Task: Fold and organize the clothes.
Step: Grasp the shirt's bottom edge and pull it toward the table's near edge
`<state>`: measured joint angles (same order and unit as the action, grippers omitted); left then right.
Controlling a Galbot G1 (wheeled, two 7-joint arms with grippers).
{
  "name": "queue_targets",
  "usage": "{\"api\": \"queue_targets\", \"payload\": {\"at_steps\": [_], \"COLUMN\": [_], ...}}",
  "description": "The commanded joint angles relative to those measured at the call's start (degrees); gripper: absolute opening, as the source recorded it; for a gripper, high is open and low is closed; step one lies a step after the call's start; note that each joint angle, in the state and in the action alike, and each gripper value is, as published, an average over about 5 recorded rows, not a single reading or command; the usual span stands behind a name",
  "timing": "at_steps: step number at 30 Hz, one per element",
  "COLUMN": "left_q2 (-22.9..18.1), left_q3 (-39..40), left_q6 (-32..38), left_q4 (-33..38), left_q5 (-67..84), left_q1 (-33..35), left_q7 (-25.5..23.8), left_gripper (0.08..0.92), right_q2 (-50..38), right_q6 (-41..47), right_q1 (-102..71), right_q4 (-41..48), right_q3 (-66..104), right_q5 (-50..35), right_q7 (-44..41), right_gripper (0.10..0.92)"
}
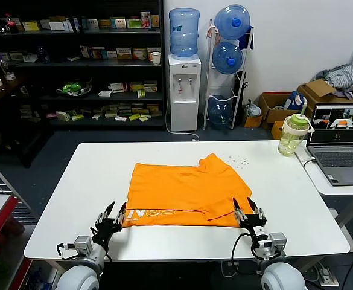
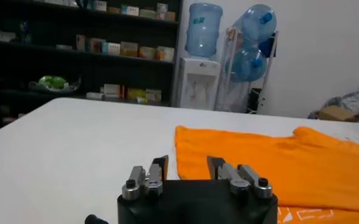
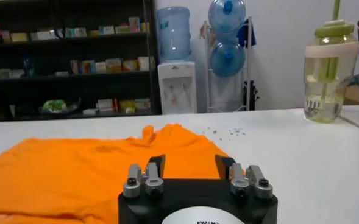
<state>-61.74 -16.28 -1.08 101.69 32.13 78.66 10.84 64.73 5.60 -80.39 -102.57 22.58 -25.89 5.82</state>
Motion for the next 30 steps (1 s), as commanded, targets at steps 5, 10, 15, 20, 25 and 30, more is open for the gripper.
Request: {"api": "queue_targets", "payload": {"at_steps": [5,10,15,20,25,30], "left_q2": [-0.4,0.0,0.6,1.1,1.2,1.0], "left_q3": [0.8,1.6,2.3,2.6,3.0,3.4], "left_q6": [-2.3,-4.2,-5.5,-6.3,-6.4,-6.4], "left_q4": [1.1,1.1,1.3,1.5,1.5,1.3], "left_q5": [3.2,5.1,6.2,6.4,6.4,6.3], "left_q1": [4.6,2.2,1.0,0.9,1.0,0.6], "left_q7": [1.3,2.1,3.0,3.4,3.3,3.3], "left_gripper": [0.737,0.817,0.822,0.823,0.805,0.693], "right_q2": [-2.3,-2.1,-2.1,-2.1,-2.1,-2.2], "right_q6": [4.7,6.7,7.9,8.9,9.1,9.3], "right_q1": [-3.1,-1.9,-1.2,-0.9,-0.8,-0.8], "right_q4": [0.6,1.7,1.9,1.7,1.8,1.7], "right_q3": [2.1,1.9,1.8,1.4,1.2,1.2], "right_q5": [-3.7,-5.8,-7.1,-7.6,-7.8,-8.0], "right_q7": [-3.1,-2.7,-2.4,-2.1,-2.0,-1.7], "right_gripper": [0.816,0.822,0.823,0.823,0.786,0.654]}}
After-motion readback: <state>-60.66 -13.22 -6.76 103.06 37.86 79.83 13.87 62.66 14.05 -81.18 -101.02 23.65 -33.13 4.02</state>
